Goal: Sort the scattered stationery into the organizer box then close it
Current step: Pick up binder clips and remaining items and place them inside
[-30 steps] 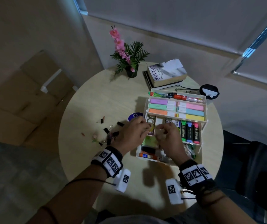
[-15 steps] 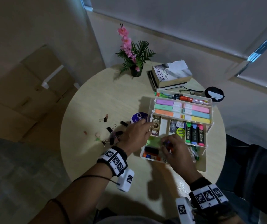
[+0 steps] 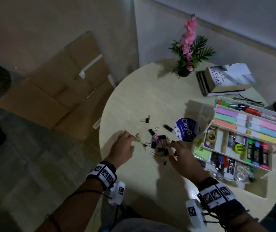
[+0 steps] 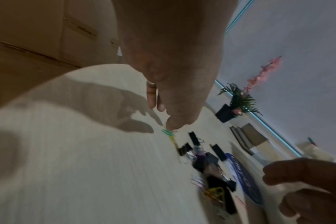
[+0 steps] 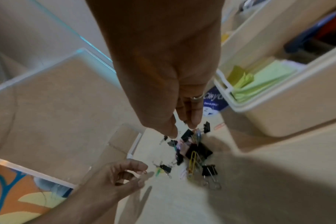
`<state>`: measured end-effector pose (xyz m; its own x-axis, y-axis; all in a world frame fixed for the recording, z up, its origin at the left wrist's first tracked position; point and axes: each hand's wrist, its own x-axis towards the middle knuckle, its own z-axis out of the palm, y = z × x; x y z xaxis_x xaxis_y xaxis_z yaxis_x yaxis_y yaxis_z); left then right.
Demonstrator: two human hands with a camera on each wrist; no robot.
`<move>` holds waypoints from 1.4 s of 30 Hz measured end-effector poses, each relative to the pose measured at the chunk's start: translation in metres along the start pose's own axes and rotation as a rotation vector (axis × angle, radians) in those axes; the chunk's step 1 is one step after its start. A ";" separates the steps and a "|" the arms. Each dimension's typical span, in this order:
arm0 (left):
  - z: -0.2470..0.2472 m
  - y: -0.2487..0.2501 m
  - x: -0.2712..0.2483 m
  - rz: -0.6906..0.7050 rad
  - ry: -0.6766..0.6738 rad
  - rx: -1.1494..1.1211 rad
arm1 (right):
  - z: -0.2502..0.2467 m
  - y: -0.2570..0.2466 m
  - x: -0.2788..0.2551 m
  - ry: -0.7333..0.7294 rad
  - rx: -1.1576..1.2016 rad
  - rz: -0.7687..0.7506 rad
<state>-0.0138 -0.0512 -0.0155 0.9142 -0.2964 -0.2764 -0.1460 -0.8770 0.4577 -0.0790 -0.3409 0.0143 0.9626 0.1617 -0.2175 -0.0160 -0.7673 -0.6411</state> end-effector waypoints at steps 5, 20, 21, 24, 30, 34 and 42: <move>-0.003 -0.018 0.012 0.039 -0.020 -0.042 | 0.026 -0.016 0.036 -0.081 -0.054 0.074; -0.001 0.041 0.112 0.274 -0.070 0.039 | 0.069 -0.039 0.063 -0.037 -0.253 0.007; -0.001 0.041 0.115 0.297 -0.082 0.055 | 0.068 -0.040 0.063 -0.029 -0.246 -0.007; -0.002 0.041 0.119 0.333 -0.090 0.121 | 0.064 -0.042 0.063 -0.012 -0.230 -0.050; 0.009 0.025 0.127 0.265 -0.045 0.070 | 0.051 -0.036 0.055 0.199 0.241 0.172; 0.012 0.021 0.131 0.279 -0.080 0.002 | 0.025 -0.035 0.055 0.334 0.868 0.493; 0.008 0.027 0.115 0.324 0.001 -0.201 | 0.011 0.000 0.069 0.418 0.567 0.436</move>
<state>0.0841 -0.1123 -0.0414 0.8333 -0.5455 -0.0896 -0.3501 -0.6462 0.6781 -0.0153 -0.3226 -0.0089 0.8579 -0.4074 -0.3130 -0.4375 -0.2599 -0.8608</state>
